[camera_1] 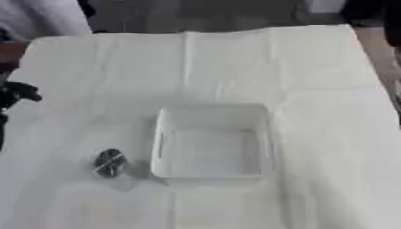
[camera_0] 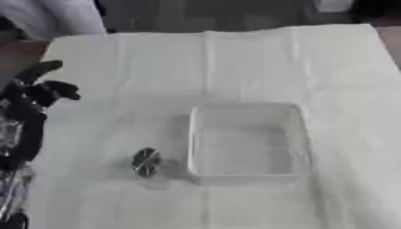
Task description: Pick up objects on the table and place them in the box.
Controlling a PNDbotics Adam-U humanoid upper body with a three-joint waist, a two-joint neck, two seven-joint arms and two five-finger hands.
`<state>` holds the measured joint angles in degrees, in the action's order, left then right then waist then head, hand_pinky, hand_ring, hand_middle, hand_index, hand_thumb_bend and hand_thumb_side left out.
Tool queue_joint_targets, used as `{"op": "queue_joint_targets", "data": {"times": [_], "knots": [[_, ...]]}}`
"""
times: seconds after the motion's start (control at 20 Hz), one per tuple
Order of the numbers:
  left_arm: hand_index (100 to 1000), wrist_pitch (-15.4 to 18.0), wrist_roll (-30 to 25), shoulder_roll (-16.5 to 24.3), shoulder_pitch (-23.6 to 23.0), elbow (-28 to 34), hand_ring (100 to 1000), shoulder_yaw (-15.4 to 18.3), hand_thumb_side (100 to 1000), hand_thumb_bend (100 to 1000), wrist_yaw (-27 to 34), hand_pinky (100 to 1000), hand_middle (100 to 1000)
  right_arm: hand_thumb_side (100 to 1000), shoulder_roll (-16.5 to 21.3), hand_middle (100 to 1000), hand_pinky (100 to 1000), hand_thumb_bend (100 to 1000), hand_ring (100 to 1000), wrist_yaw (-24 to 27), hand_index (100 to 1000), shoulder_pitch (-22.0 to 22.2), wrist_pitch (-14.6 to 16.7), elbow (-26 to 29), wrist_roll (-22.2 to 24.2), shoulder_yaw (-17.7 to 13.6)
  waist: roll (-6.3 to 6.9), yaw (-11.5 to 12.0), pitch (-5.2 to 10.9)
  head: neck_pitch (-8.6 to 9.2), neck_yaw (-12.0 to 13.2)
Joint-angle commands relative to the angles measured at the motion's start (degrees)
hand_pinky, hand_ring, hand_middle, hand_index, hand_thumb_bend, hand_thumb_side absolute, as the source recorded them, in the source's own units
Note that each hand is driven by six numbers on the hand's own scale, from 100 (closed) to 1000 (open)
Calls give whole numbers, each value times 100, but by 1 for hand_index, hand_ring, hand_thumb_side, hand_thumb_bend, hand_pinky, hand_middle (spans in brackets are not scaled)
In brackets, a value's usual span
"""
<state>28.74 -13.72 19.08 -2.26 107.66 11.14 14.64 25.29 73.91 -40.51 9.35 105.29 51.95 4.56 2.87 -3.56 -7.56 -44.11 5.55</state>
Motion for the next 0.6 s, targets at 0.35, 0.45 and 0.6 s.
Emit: {"op": "queue_joint_targets", "data": {"times": [0.35, 0.45, 0.6], "knots": [[914, -44, -404, 54, 314, -65, 726, -118, 332, 339, -64, 646, 855, 908, 30, 955, 700, 100, 841, -34, 516, -127, -52, 72, 2, -2, 27, -6, 14, -1, 179], [920, -8, -553, 14, 421, -124, 726, -119, 281, 385, -222, 651, 859, 907, 20, 955, 700, 100, 841, -41, 516, -137, -65, 73, 2, 5, 26, -2, 2, -1, 218], [930, 102, -769, -22, 599, -201, 749, -117, 259, 500, -485, 688, 879, 906, 8, 956, 700, 100, 841, -53, 513, -153, -77, 79, 2, 8, 21, -19, -19, -1, 258]]}}
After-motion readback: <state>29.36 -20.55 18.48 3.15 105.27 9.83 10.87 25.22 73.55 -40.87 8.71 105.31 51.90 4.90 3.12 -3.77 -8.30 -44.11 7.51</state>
